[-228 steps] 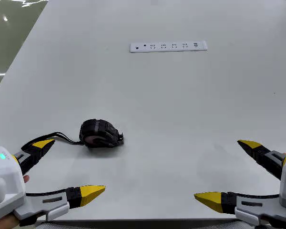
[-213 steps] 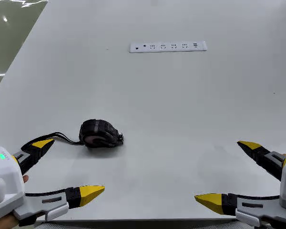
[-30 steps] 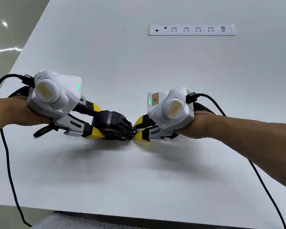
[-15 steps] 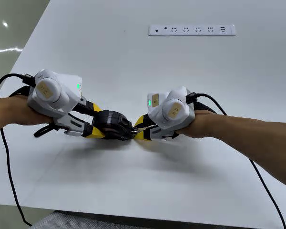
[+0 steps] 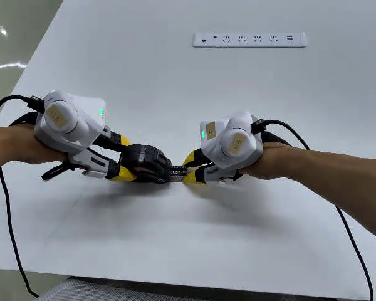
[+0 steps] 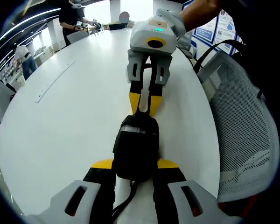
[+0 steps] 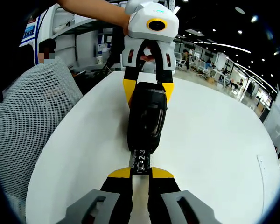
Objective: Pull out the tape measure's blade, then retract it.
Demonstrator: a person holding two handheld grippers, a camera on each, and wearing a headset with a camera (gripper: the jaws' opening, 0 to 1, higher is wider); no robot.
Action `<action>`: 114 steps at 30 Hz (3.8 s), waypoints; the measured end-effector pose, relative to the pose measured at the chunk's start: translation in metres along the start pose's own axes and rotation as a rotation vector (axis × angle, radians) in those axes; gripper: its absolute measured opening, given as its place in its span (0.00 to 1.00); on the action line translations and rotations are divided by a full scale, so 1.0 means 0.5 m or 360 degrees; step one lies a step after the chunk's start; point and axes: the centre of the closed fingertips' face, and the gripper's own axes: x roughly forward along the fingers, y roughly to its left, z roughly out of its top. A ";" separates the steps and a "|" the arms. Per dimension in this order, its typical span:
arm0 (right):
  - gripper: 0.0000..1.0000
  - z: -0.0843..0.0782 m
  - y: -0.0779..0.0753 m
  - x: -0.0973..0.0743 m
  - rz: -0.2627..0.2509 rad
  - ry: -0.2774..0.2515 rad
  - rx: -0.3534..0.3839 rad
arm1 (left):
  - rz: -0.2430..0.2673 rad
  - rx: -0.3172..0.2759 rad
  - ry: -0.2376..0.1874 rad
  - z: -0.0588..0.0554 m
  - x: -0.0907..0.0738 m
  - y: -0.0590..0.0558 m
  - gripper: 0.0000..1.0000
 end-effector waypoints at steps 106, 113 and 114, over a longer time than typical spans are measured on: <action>0.08 -0.175 0.035 -0.189 -0.0043 0.0100 0.0168 | -0.0042 -0.0032 0.0021 0.002 0.004 0.004 0.26; 0.08 -0.188 0.040 -0.208 -0.0052 0.0114 0.0176 | -0.0046 -0.0029 0.0026 0.002 0.003 0.004 0.26; 0.08 -0.190 0.040 -0.210 -0.0054 0.0116 0.0176 | -0.0046 -0.0030 0.0026 0.002 0.003 0.004 0.26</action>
